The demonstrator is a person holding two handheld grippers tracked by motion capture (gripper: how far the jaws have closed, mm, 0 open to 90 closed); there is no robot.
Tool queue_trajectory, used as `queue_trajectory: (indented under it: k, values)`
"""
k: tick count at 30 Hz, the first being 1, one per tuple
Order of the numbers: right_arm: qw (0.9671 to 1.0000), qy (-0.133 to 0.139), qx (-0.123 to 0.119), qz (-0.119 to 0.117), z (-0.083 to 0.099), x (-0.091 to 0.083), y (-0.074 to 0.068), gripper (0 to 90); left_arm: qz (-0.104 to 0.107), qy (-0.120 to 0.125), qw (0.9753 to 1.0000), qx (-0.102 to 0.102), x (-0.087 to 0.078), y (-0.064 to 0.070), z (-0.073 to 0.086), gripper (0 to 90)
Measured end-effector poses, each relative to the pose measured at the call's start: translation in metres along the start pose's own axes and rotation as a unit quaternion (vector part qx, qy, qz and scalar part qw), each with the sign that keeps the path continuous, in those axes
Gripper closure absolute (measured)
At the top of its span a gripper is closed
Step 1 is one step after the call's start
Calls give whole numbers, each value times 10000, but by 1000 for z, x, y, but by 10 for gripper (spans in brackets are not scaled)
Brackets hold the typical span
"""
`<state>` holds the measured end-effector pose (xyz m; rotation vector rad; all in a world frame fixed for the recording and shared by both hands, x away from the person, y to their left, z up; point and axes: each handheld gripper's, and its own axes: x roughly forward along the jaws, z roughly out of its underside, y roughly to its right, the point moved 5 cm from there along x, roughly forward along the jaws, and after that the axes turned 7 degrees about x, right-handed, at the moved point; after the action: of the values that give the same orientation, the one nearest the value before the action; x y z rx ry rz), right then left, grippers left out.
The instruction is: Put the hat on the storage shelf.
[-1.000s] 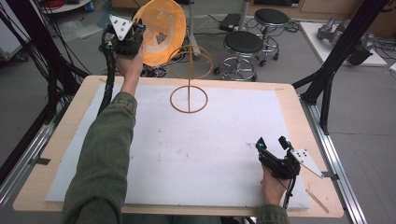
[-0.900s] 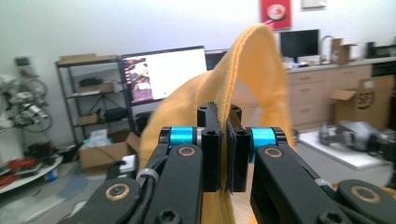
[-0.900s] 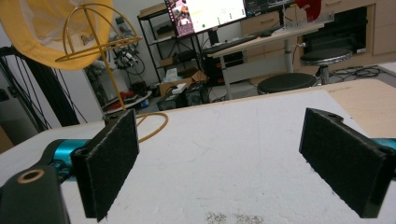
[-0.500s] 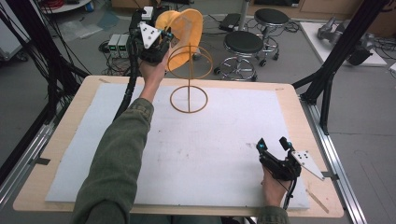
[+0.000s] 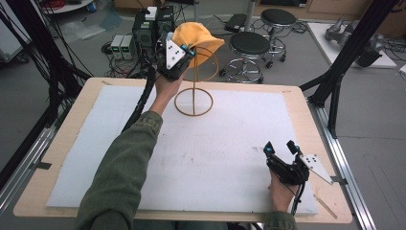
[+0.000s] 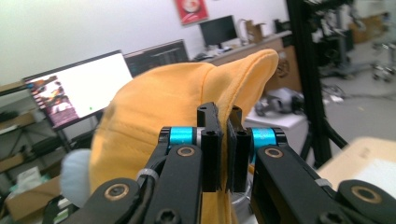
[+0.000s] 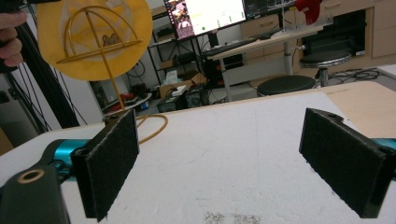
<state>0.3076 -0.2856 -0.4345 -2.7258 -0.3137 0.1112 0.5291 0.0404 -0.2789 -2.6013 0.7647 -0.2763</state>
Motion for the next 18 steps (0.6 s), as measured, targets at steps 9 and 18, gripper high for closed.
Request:
queue_trajectory:
  k: [9, 18]
  values:
    - [10000, -51, -10, 22, 1, 2, -2, 109, 783, -37, 9963, 344, -11, 25, 16, 861]
    - [10000, -74, -18, 51, 1, 3, -1, 109, 1351, -167, 9894, 499, -20, 37, 30, 859]
